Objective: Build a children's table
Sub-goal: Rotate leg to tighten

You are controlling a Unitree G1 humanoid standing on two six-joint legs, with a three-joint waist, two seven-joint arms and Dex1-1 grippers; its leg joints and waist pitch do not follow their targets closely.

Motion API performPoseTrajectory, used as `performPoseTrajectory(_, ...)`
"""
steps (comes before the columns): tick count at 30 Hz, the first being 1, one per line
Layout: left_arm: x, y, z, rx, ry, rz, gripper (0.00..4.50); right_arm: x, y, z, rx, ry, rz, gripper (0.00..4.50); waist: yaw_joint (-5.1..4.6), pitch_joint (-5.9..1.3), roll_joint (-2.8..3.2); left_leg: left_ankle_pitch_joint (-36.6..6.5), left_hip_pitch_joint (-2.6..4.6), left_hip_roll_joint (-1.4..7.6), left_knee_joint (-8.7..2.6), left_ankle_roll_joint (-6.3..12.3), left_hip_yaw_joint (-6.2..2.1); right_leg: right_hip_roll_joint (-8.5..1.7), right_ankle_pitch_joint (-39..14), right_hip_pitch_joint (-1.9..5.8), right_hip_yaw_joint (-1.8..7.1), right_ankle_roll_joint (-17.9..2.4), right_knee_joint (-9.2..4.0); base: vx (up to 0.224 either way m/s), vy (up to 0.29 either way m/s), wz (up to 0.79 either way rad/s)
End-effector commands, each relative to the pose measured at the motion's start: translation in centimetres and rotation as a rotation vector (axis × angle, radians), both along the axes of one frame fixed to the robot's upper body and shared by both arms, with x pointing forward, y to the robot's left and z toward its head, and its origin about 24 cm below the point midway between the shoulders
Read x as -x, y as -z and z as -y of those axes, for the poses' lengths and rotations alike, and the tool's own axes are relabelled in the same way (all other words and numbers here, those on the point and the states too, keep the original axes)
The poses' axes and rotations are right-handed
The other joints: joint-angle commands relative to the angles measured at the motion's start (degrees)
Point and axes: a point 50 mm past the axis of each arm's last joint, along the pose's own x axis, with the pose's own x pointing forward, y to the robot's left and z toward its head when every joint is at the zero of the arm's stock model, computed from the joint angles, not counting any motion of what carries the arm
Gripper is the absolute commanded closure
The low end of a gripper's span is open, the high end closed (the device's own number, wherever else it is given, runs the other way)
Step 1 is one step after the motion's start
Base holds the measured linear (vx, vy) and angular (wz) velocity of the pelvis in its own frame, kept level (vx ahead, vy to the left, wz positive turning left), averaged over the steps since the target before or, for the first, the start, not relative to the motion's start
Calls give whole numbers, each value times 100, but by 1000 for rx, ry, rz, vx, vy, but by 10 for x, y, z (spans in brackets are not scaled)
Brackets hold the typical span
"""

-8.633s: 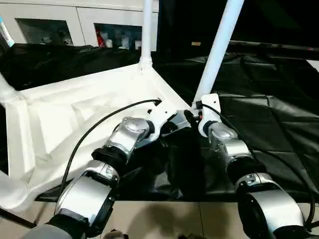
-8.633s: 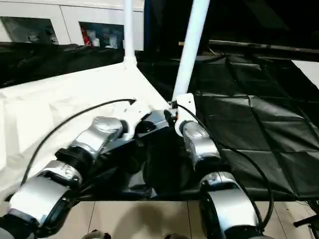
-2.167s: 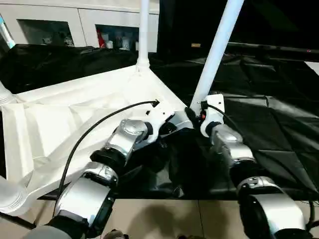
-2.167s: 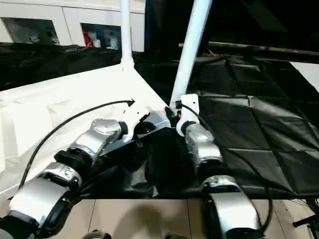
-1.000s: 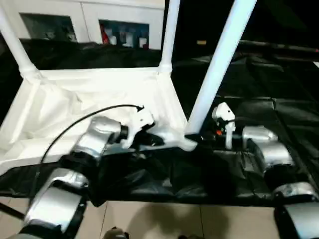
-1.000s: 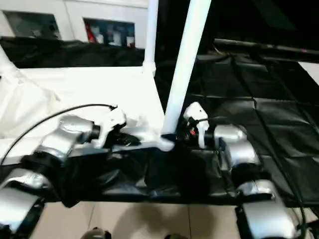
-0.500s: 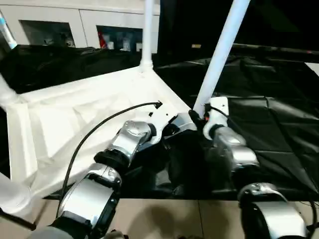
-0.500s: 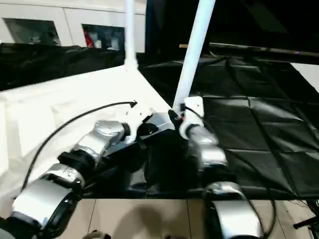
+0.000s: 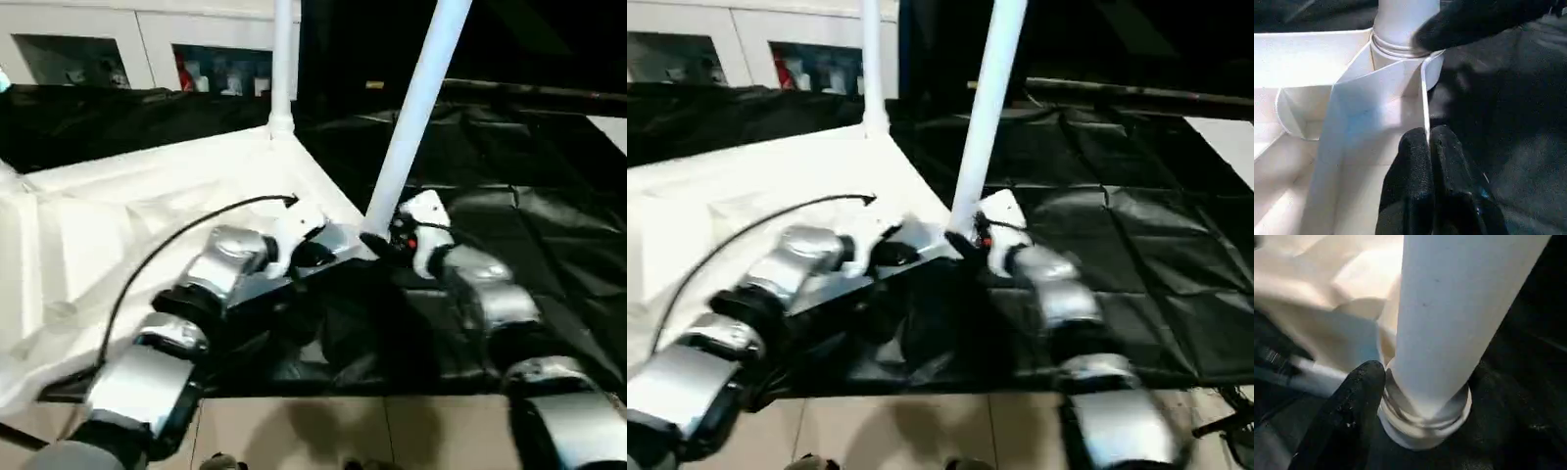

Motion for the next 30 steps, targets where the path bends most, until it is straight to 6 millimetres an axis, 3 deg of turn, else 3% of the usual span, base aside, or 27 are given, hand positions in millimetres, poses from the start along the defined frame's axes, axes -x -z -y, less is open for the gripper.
performPoseTrajectory(1,13,14,-3,-61,108,-97,450,7,-1,-9,-3,-168,-5,163,56,-375,-69,-1192,26,138,-338,458,-54,-298,-1006,272,159,-1380,-307,0,0,0)
performPoseTrajectory(4,17,14,-9,-61,149,-132,450,9,-5,-2,-8,-226,-9,163,80,-375,-39,-885,35,148,-312,587,-25,-267,-391,273,157,-1633,-228,0,0,0)
performPoseTrajectory(5,18,13,-10,-55,158,-148,450,9,-7,0,0,-249,-7,163,119,-375,15,-843,67,156,-305,598,-11,-260,-263,265,156,-1715,-214,0,0,0)
performPoseTrajectory(8,22,12,-18,-54,198,-187,450,11,-10,7,23,-342,-37,163,188,-371,-7,-858,81,172,-296,595,9,-250,-189,278,147,-1795,-192,0,0,0)
performPoseTrajectory(10,23,12,-19,-53,202,-190,450,12,-12,9,22,-365,-47,163,239,-363,-8,-966,83,175,-304,548,9,-262,-344,276,153,-1768,-202,0,0,0)
performPoseTrajectory(15,28,11,-23,-36,233,-221,450,13,-14,13,-10,-413,-97,163,257,-338,-12,-1323,93,182,-338,304,-8,-280,-1061,249,169,-1574,-265,0,0,0)
performPoseTrajectory(17,28,10,-23,-31,230,-218,450,15,-12,13,-21,-414,-108,186,243,-342,58,-1411,102,174,-347,222,-13,-264,-1092,238,174,-1546,-273,0,0,0)
performPoseTrajectory(21,27,11,-22,-19,211,-216,450,15,-11,13,-46,-388,-105,223,216,-360,63,-1352,99,162,-337,197,-12,-244,-843,252,170,-1592,-255,0,0,0)
performPoseTrajectory(26,17,12,-19,-24,79,-146,450,15,1,7,-97,-245,-105,249,211,-352,69,-1456,101,153,-344,163,-17,-253,-973,243,170,-1560,-281,0,0,0)
performPoseTrajectory(29,9,10,-12,-13,-15,-105,450,15,15,-2,-98,-113,-123,252,170,-330,99,-1743,121,139,-375,12,-39,-257,-1412,202,177,-1428,-339,0,0,0)
performPoseTrajectory(30,7,10,-10,-13,-41,-95,450,15,19,-5,-96,-81,-126,253,148,-328,85,-1893,130,128,-387,-47,-52,-260,-1700,199,178,-1324,-370,0,0,0)
